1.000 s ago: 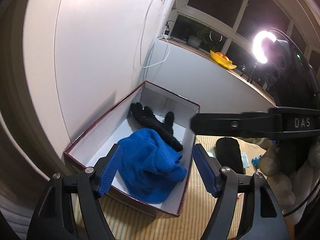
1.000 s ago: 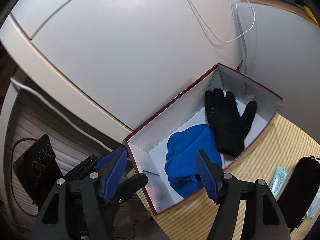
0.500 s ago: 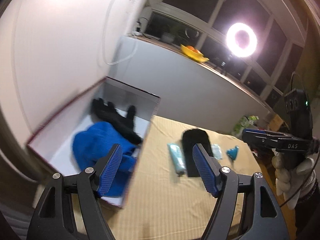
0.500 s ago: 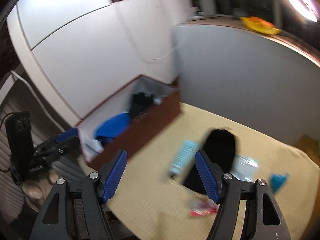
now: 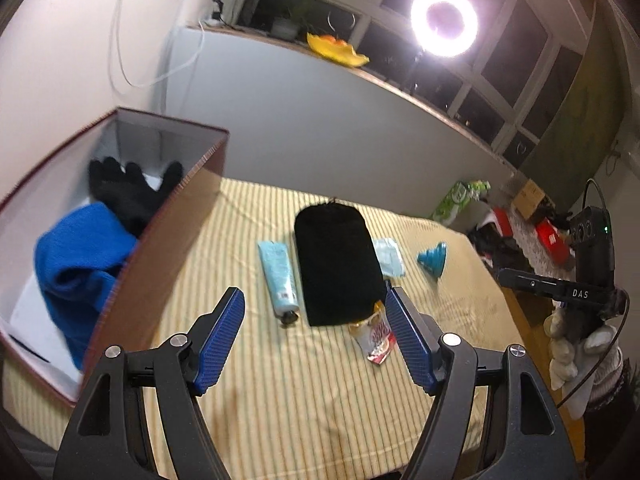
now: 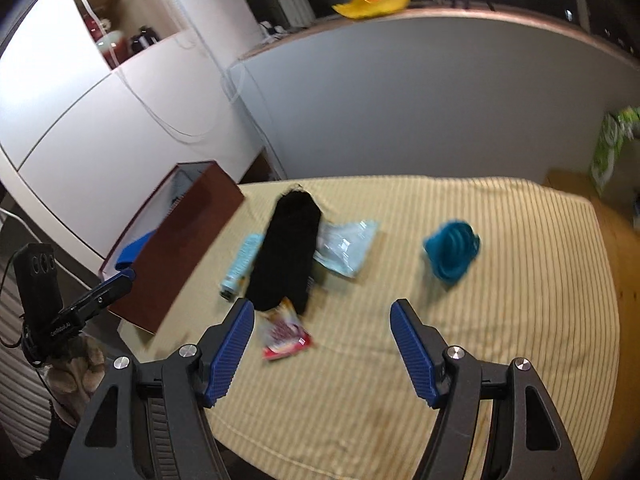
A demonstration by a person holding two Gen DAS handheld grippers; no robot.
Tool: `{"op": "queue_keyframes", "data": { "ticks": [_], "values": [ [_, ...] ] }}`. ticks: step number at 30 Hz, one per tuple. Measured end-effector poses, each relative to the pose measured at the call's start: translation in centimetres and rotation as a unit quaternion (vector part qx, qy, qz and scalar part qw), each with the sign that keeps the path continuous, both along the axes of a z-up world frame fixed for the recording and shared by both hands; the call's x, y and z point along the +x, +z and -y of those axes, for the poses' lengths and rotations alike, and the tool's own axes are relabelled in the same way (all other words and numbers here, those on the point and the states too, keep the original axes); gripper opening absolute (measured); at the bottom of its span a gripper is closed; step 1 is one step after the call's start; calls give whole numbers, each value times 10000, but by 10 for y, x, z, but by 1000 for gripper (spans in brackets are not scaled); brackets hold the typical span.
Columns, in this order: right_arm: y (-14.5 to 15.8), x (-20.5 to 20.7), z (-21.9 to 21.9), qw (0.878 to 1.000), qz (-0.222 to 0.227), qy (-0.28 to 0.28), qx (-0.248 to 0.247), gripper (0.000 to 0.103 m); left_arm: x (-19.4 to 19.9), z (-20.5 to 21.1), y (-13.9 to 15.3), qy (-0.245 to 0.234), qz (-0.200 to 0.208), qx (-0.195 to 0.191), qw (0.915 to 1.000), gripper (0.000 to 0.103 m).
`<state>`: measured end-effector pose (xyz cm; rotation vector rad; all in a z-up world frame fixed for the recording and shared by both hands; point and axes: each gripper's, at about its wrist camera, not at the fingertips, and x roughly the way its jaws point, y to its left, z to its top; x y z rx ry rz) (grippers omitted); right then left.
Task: Organize soft objects
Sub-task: 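Withdraw both grippers from the shoebox toward the items on the bed, then grasp the light-blue tube with the left gripper while the right gripper grasps the Coffee-mate sachet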
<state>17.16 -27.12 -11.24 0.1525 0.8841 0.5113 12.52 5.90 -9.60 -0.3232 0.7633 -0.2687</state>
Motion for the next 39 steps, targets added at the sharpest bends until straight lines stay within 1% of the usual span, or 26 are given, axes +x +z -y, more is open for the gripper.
{"op": "queue_keyframes", "data": {
  "ticks": [4,9,11,13,17,21,27,30,33,35,39],
  "values": [
    [-23,-2,3,9998,-166,24,130,67,2,11,-17,-80,-169,133,9997,73],
    [-44,-10,-15,9995,-73,282,-89,67,4,14,-33,-103,-379,316,9987,73],
    [-51,-12,-27,9991,33,350,-245,67,8,16,-36,-66,-416,469,9980,73],
    [-56,-14,-42,9979,177,449,-426,67,14,17,-40,-70,-476,519,9975,73],
    [-69,-10,-71,9948,202,715,-690,68,33,22,-48,-80,-554,692,9960,73],
    [-79,-9,-94,9919,303,789,-946,69,50,27,-57,-90,-636,777,9949,72],
    [-91,-5,-120,9837,447,955,-1458,70,73,36,-73,-58,-777,993,9920,72],
    [-96,-3,-126,9814,467,943,-1608,74,79,37,-80,-42,-841,1068,9907,69],
    [-97,0,-129,9792,546,876,-1748,75,86,37,-87,-11,-928,1140,9891,61],
    [-97,3,-130,9790,548,880,-1758,75,90,39,-90,-2,-957,1235,9877,56],
    [-99,10,-135,9782,488,897,-1810,75,94,39,-91,42,-950,1315,9868,54]
  ]
}}
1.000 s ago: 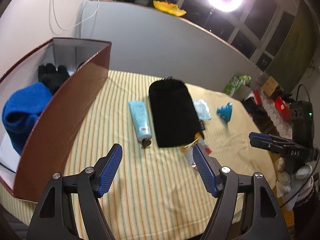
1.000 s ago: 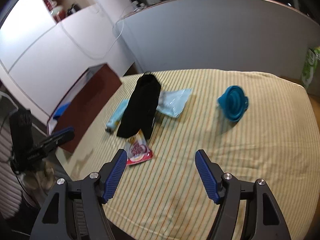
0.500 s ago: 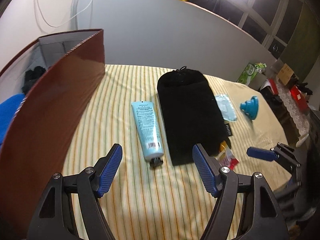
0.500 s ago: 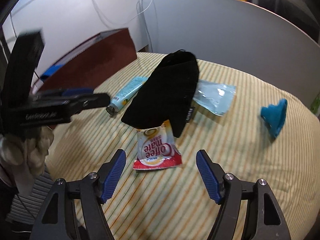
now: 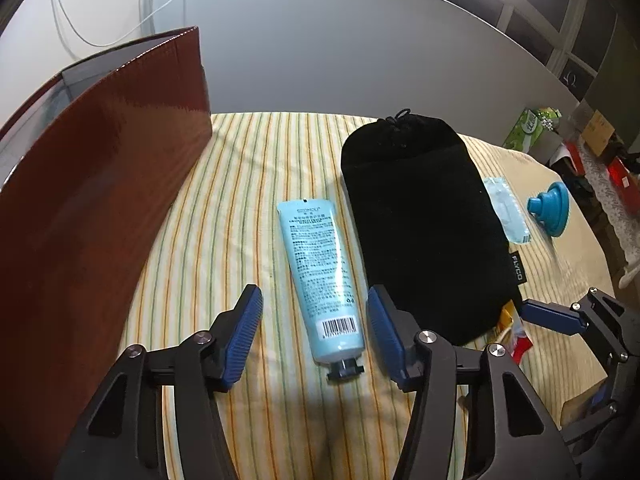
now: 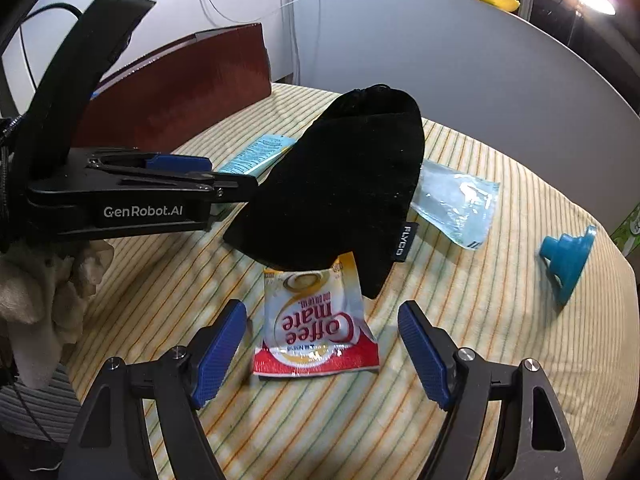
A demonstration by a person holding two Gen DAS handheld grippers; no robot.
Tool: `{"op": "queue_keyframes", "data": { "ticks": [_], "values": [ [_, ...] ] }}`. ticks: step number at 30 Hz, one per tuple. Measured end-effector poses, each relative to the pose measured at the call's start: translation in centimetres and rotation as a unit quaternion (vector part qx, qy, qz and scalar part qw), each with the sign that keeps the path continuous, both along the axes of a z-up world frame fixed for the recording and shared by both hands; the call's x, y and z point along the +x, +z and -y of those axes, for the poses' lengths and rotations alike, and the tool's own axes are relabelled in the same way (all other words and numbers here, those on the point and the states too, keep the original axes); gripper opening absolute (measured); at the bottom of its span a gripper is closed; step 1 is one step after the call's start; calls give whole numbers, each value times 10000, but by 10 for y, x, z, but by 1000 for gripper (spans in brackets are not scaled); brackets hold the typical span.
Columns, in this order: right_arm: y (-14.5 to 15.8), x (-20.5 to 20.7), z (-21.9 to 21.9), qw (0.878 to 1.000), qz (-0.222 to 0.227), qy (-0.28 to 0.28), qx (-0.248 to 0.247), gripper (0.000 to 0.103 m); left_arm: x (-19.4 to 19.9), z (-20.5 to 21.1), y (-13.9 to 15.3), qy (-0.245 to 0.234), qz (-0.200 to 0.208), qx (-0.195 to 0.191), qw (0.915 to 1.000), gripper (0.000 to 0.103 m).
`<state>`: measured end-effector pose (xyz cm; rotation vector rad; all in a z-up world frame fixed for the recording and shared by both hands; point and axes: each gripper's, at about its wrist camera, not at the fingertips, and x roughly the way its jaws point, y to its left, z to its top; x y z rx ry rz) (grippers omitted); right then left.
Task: Organize soft objects
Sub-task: 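Grasp the light-blue tube with the left gripper while the right gripper grasps the Coffee-mate sachet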
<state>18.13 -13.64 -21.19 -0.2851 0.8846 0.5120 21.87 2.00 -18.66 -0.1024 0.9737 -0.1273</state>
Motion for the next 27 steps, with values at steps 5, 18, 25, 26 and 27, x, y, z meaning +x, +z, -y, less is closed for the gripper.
{"op": "queue_keyframes", "data": {
  "ticks": [5,18,25,26,27],
  "values": [
    [-3,3,-8,9998,-1,106,-142,75,-3,0,0,56,89,182,9998,39],
    [5,2,15,9996,-217,128,-157,42,-6,-15,0,116,101,23,9999,27],
    [6,-10,29,9994,-312,117,-7,40,-22,-28,2,128,96,-191,9997,27],
    [6,-11,31,9994,-342,106,36,40,-24,-29,2,135,96,-233,9996,27],
    [7,-13,34,9992,-372,90,95,40,-26,-30,3,158,101,-287,9994,27]
  ]
}}
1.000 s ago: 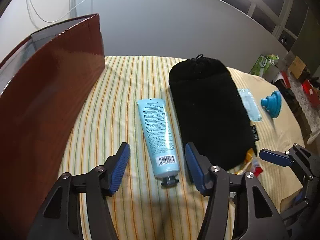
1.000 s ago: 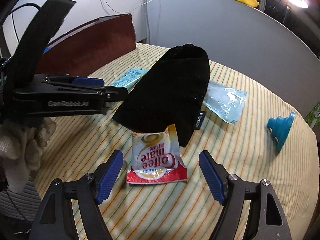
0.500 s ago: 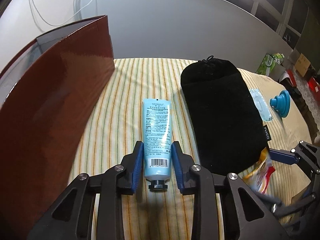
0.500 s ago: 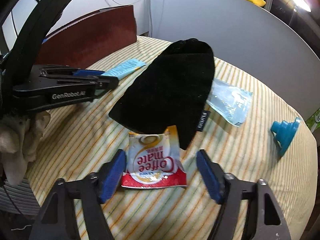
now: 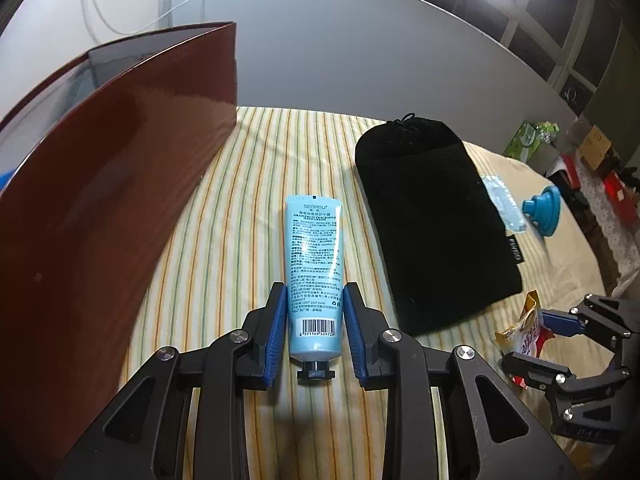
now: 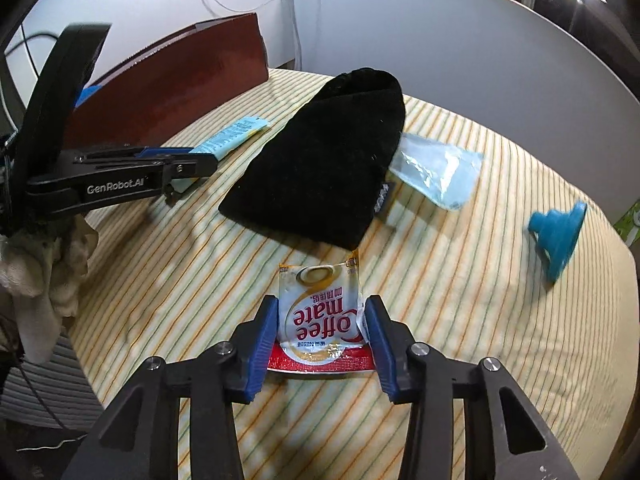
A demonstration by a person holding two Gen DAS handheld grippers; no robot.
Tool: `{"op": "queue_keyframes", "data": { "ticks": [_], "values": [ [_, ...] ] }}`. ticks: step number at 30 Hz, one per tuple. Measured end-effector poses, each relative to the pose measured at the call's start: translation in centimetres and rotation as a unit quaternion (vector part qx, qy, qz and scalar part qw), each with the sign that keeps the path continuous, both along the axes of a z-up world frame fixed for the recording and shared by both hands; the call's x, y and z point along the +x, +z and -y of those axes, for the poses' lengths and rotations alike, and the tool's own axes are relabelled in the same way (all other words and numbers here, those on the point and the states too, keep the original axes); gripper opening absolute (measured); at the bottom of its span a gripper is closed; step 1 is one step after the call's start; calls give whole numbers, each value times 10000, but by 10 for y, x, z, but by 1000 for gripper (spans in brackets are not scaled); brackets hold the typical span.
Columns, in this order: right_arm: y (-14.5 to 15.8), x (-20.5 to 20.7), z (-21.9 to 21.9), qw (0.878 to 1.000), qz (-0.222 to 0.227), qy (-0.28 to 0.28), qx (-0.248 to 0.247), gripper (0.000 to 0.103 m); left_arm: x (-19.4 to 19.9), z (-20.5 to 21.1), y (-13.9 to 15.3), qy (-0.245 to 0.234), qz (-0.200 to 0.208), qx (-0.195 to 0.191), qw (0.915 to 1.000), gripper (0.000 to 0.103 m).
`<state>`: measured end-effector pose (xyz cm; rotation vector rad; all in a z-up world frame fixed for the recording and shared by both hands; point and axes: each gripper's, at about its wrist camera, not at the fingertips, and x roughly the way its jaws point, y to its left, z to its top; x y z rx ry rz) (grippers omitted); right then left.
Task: Organize soft objects
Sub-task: 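Grasp the light-blue tube with the left gripper while the right gripper grasps the Coffee-mate sachet, then carry the tube and sachet into the shoebox and open both grippers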
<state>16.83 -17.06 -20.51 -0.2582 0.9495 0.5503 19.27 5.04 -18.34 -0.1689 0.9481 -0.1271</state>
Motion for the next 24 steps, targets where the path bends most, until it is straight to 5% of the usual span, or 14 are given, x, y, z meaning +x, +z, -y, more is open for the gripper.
{"op": "queue_keyframes", "data": {
  "ticks": [10,24],
  "values": [
    [28,-23,27,9989,80,-106,441,40,-38,4,30,-139,355,-231,9990,27],
    [97,-11,-7,9938,572,260,919,40,-74,-33,93,159,1008,-106,9947,27]
  ]
}}
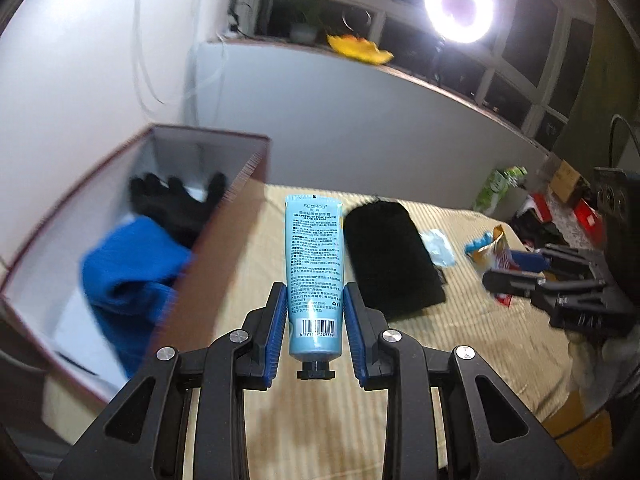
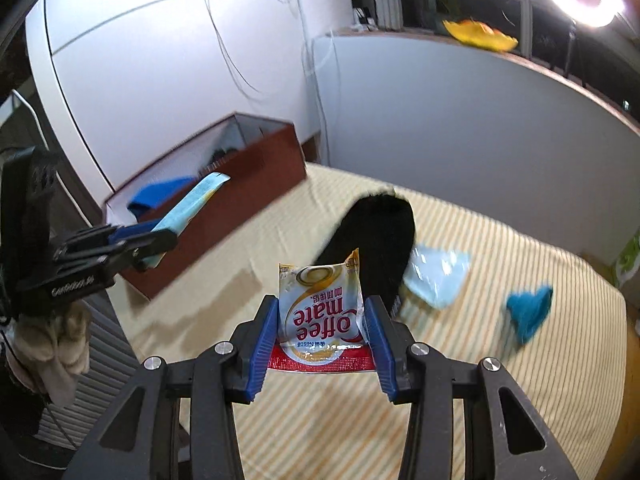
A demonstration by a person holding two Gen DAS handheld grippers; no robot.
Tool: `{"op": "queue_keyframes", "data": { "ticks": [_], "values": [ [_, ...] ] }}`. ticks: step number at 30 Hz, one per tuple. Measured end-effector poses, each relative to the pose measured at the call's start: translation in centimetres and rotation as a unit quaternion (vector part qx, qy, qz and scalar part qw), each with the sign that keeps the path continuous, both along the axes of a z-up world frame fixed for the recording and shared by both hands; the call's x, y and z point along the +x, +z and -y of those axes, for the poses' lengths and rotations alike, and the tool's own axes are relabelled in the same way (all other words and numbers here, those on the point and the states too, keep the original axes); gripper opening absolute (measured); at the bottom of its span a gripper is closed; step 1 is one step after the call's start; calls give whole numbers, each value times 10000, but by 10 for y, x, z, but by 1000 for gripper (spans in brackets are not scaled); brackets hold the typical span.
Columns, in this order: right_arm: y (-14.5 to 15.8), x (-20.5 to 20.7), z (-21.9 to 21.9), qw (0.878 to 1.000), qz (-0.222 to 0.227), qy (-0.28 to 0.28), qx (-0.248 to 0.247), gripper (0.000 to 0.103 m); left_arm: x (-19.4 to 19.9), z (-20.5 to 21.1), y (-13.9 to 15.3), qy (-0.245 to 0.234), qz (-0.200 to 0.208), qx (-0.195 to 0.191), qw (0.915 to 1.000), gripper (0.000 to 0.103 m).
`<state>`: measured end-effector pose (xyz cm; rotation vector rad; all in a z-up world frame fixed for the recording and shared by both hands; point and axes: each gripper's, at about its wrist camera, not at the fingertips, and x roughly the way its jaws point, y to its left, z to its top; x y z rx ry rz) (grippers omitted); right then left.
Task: Organize soft objects
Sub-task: 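Carry the tube and sachet into the shoebox and open both grippers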
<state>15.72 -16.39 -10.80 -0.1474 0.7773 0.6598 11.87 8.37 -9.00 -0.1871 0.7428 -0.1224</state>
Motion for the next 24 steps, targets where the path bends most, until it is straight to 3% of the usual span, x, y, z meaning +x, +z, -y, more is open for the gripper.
{"op": "queue_keyframes", "data": {
  "ticks": [13,18,24],
  "values": [
    [47,37,-91,9971,183,680,303,40,-25,-81,19,1023,211,311,9940,27],
    [51,54,-133,9954,118,880,365,40,-26,-96,16,1348,205,690,9883,27],
    [45,67,-186,9933,93,1139,166,40,-22,-114,8,1559,89,743,9849,27]
  ]
}}
